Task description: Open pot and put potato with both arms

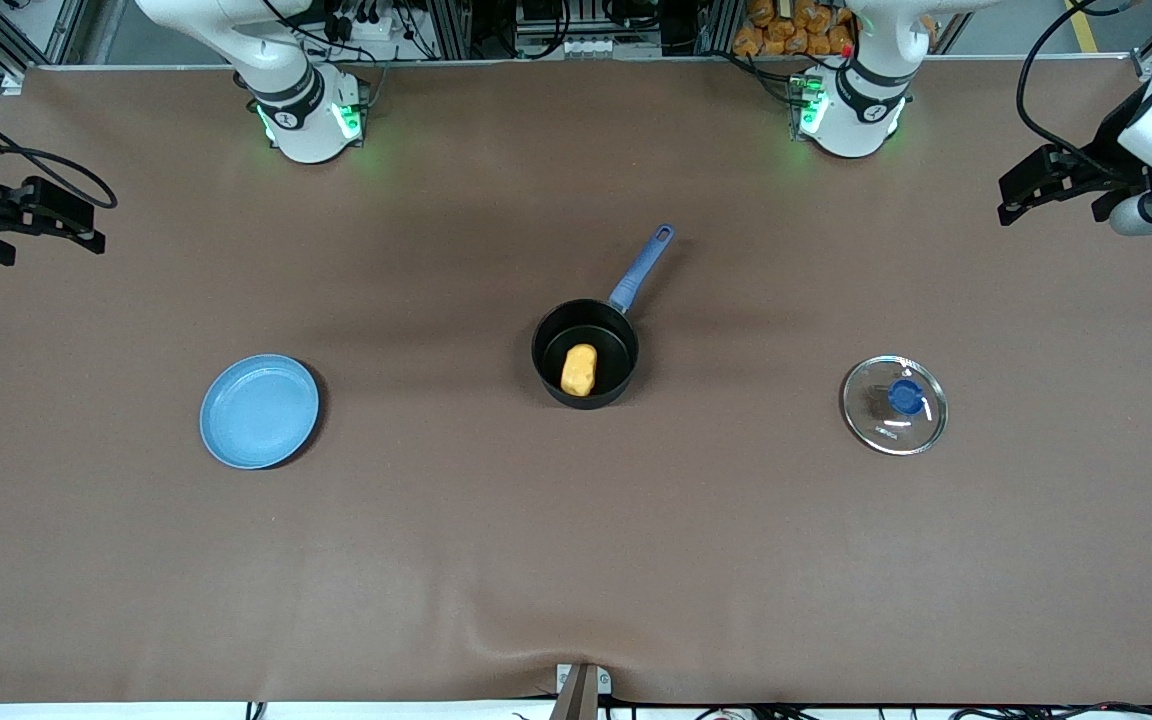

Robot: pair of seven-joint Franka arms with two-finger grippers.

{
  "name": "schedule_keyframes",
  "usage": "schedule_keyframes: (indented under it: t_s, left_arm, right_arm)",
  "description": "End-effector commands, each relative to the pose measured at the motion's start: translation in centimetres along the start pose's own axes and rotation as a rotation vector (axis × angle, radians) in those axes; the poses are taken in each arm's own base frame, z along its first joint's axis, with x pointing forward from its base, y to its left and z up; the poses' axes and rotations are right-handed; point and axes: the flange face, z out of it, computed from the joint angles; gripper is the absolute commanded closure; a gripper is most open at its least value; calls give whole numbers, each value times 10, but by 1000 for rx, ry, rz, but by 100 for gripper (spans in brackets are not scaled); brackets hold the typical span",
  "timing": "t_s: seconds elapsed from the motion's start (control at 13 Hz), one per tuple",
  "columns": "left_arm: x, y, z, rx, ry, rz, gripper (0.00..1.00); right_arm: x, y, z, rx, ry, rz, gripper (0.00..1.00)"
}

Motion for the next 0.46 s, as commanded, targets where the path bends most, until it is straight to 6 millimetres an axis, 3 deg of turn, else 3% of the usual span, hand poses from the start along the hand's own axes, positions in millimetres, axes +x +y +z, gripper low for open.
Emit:
schedule_keyframes:
  t_s: [0.0,0.38]
  left_arm:
    - [1,-7,-7,-7,7,-5,0]
    - [0,-8,-9,-5,5,-1,0]
  right_arm:
    - [0,-1,-3,-1,0,1,0]
    - [0,-5,-3,0,0,-4,0]
